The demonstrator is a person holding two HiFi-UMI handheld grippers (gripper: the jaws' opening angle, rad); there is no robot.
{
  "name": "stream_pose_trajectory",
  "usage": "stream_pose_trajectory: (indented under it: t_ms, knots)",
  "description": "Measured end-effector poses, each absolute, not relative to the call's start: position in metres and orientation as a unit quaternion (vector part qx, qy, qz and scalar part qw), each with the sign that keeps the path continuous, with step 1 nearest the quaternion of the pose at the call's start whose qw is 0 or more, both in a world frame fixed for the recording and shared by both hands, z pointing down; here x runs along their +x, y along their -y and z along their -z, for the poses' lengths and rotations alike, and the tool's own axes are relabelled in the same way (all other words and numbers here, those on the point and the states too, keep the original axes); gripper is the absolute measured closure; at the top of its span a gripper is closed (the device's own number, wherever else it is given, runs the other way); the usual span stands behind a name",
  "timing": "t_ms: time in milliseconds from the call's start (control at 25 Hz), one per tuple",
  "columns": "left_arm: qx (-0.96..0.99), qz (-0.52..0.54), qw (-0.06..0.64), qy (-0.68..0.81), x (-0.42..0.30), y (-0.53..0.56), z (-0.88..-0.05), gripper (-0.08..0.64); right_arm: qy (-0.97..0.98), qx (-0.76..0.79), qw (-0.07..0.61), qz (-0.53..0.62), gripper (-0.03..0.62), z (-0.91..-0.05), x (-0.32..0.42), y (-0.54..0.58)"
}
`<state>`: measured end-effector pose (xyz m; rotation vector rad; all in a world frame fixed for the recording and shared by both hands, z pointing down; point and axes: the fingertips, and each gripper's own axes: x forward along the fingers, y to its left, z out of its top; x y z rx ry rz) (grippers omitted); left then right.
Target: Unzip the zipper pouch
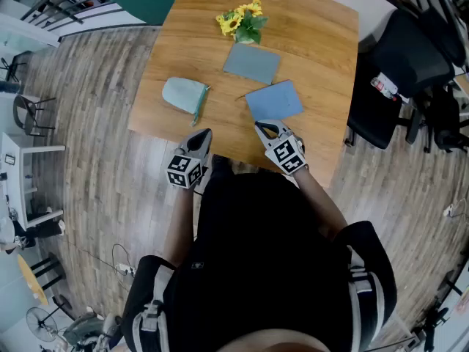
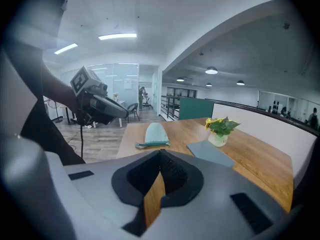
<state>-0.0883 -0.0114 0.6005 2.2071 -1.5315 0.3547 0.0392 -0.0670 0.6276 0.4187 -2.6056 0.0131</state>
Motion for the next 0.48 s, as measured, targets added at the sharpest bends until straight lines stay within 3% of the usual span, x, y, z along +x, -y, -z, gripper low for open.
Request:
stream_pose_trajectory:
  t_ms: [480]
  knots:
    - [0.807,-0.133,0.223,0.531,-0.127,0.020,-0.607,0.563,0.951,0.171,0.257,-0.027,0.589,-0.629,0.002,0.069]
